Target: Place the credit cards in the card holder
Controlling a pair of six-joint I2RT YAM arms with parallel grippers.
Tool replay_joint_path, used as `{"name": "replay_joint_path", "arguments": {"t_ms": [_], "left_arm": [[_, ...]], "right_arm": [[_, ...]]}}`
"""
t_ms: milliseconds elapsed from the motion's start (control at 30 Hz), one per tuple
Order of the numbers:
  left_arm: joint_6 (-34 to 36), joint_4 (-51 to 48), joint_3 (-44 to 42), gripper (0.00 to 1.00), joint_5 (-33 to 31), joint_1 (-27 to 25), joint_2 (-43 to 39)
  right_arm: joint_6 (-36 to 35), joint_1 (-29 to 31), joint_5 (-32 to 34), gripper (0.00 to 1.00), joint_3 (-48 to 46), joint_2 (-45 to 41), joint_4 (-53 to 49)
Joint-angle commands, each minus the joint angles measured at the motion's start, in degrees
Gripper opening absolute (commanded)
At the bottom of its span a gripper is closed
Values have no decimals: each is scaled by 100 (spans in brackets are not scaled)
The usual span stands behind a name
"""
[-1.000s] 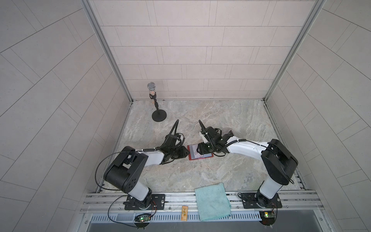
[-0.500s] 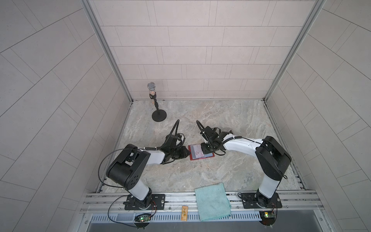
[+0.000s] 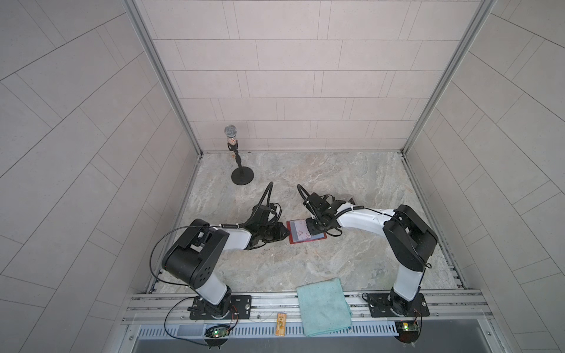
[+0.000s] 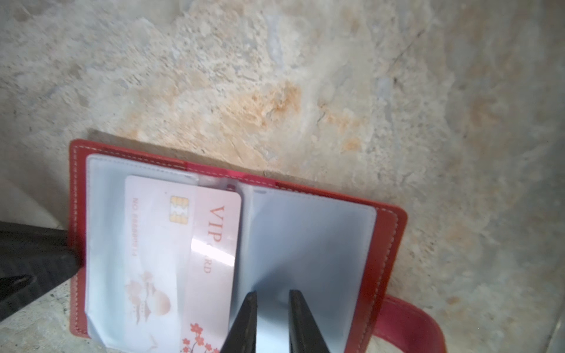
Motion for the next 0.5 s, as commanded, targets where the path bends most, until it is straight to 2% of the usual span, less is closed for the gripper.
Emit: {"name": "replay_joint_path", "arguments": {"t_ms": [0, 467], "left_arm": [[29, -631, -159, 18, -287, -24, 262], [29, -601, -133, 18, -263, -19, 310]], "right_arm": [[-60, -1, -55, 21, 29, 196, -133], [42, 2, -774, 21, -23, 316, 250]]}}
